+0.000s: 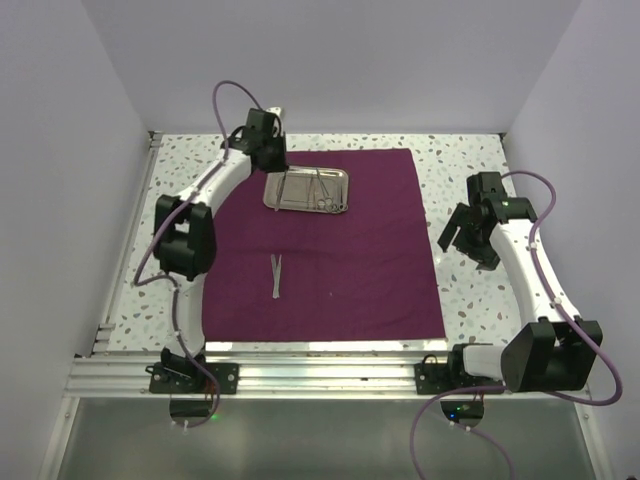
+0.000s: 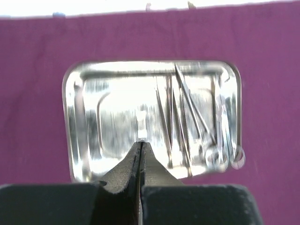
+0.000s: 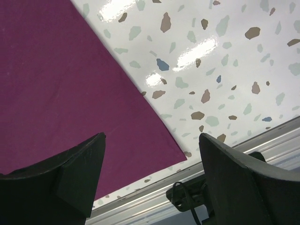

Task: Open and lay out the surgical kit
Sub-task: Pick up the medical item from the container, then place the medical item in the surgical kit.

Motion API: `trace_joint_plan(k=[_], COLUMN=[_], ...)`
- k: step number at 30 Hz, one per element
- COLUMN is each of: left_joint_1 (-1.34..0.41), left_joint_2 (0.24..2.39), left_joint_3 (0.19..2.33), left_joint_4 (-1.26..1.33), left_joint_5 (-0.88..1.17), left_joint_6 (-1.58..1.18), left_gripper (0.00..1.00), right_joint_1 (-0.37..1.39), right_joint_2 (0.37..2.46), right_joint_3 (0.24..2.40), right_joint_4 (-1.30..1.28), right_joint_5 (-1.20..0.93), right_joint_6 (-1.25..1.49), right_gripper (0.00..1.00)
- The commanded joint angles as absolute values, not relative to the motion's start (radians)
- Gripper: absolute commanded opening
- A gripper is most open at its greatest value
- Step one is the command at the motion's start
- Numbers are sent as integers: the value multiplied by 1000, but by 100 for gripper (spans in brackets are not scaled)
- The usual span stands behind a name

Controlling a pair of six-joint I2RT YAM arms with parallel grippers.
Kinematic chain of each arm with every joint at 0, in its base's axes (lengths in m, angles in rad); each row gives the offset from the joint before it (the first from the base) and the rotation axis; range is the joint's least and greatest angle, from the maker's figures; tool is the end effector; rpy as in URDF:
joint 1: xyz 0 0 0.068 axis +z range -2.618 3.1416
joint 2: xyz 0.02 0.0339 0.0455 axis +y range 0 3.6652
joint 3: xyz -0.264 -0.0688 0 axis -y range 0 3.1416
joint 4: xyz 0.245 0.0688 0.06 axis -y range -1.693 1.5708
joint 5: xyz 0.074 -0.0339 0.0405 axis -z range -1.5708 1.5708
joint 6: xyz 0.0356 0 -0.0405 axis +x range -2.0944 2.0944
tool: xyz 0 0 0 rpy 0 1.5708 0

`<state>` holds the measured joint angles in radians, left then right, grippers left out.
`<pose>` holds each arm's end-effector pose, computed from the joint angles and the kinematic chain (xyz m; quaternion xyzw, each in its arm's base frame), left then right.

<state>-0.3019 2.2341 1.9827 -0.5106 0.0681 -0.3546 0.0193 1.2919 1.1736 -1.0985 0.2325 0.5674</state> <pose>0.4900 -0.1551 0.2431 -0.0108 0.9188 -0.1564 0.3622 0.2355 -0.0037 0.2961 0.2843 0.9357 -0.0587 0.2004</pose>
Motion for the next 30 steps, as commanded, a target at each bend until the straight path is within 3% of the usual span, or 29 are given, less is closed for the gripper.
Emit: trace_joint_plan(k=[1,9,19,23,30], left_joint_1=[-327,-406,-459,-459,-457], left_joint_2=[2048,1752,1712,1721,1862], left_joint_3=[1772,1268,1115,1190,1550], left_joint_4=[-485,-403,-414,-474,-543], left_joint_5=[103,28,-32,-60,-141], left_joint_6=[-339,-425,-499,-492,-460], left_gripper=[0,0,0,34,43], right_joint_1=[21,23,21,21,21], right_joint_2=[1253,1206,1167,1155,1149], right_joint_3=[1157,1106,1088,1085,1101], right_joint_4=[-1069,-1058,-1085,-1092,-1104], right_joint_5=[206,176,179,190,218], right_joint_6=[565,572,566,561,561], right_gripper=[84,85,85,85,85])
